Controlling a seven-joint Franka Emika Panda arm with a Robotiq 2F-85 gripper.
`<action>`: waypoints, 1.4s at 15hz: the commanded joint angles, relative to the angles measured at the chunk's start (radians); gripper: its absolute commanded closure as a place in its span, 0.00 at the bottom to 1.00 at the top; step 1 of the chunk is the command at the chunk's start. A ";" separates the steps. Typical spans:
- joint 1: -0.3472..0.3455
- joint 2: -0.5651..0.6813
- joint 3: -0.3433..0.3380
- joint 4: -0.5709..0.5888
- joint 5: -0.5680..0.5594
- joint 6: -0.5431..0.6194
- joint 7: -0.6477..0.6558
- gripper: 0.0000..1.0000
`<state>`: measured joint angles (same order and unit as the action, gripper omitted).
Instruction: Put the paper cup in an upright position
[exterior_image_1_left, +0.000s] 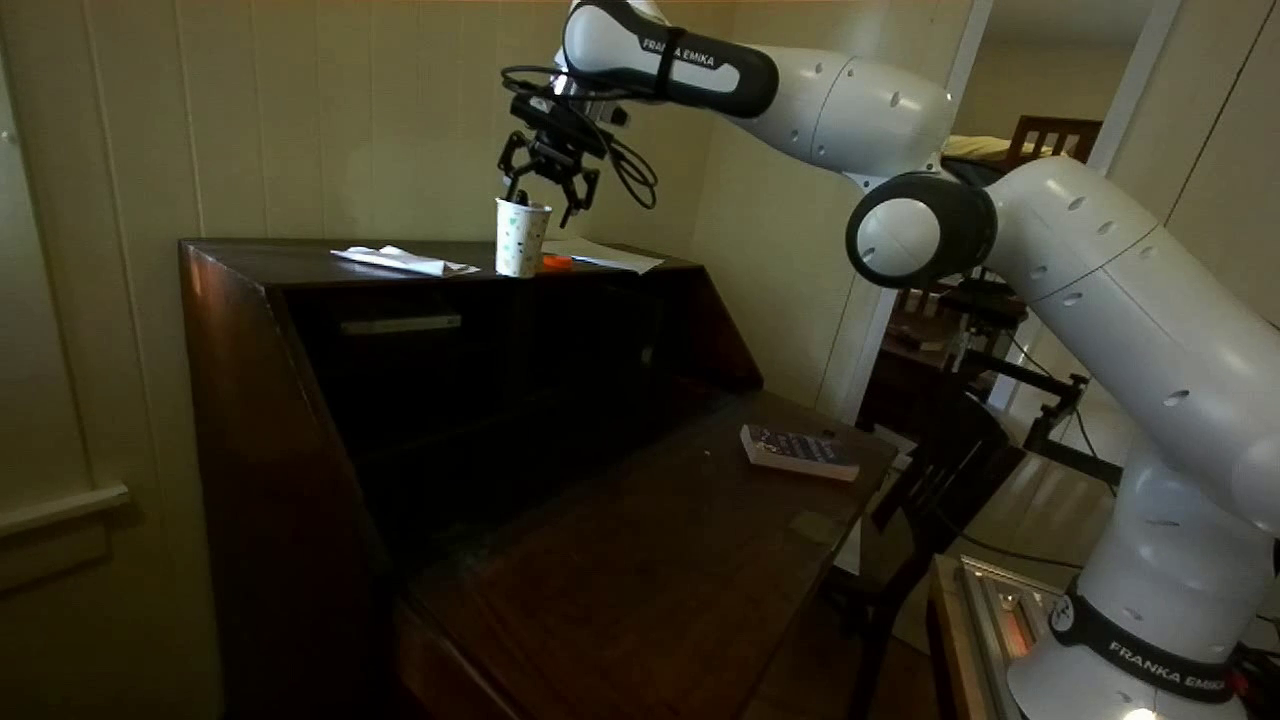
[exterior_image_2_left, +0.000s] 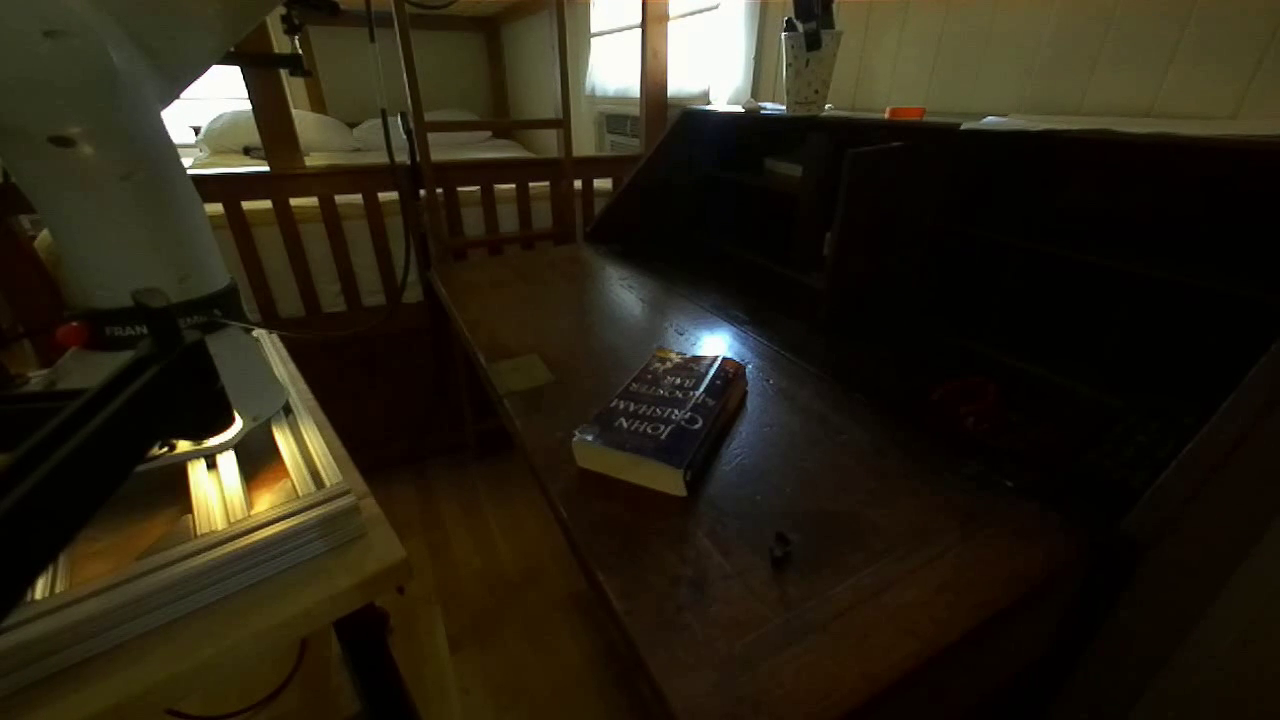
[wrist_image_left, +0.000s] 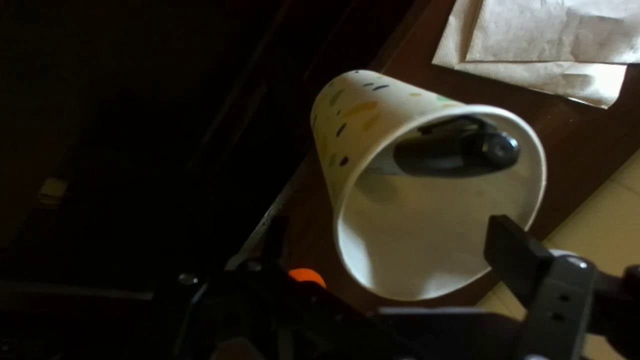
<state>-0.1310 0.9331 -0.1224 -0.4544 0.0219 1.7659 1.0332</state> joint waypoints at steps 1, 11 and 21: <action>-0.003 0.011 0.004 0.009 -0.004 0.001 0.023 0.00; -0.001 0.032 0.002 0.018 -0.007 -0.023 0.023 0.50; -0.007 -0.008 0.006 -0.005 0.012 -0.080 0.126 1.00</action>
<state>-0.1318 0.9510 -0.1212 -0.4537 0.0233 1.7327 1.0701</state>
